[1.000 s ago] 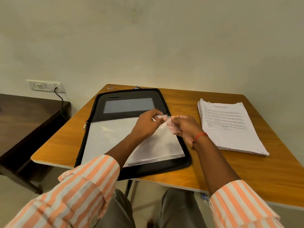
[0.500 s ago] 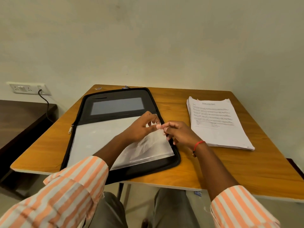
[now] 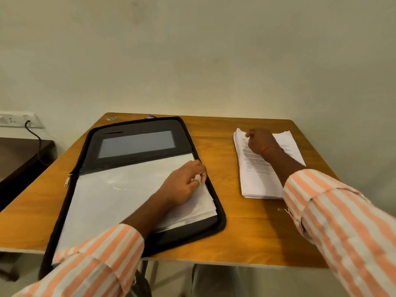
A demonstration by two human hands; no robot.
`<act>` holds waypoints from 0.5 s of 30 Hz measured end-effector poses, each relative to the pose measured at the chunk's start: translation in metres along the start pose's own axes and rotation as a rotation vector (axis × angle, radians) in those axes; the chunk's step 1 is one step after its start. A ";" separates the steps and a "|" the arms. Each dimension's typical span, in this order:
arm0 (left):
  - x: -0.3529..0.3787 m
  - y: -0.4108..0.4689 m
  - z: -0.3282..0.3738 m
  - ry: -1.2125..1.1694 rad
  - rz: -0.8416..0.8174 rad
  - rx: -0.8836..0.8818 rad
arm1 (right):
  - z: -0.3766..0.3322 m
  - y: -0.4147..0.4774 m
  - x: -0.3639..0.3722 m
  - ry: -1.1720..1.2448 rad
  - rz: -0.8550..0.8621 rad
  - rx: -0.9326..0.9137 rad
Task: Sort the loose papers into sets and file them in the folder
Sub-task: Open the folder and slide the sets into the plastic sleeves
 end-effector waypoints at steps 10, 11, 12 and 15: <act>0.002 0.000 -0.010 -0.076 -0.026 -0.062 | -0.002 0.082 0.007 -0.079 -0.079 -0.145; 0.001 0.001 -0.011 -0.084 -0.028 -0.059 | -0.004 0.087 0.008 -0.077 -0.092 -0.168; 0.002 0.001 -0.013 -0.094 -0.030 -0.060 | -0.005 0.090 0.011 -0.074 -0.104 -0.179; -0.001 0.001 -0.014 -0.127 -0.028 -0.060 | -0.006 0.095 0.012 -0.068 -0.126 -0.211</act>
Point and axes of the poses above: each hand's wrist, its own y-axis towards the middle knuckle, its own x-axis out of the palm, z = x × y, the point moved 7 cm from there along y, towards the middle knuckle, and after that the axes turned 2 degrees about -z, right-handed, at the moved point
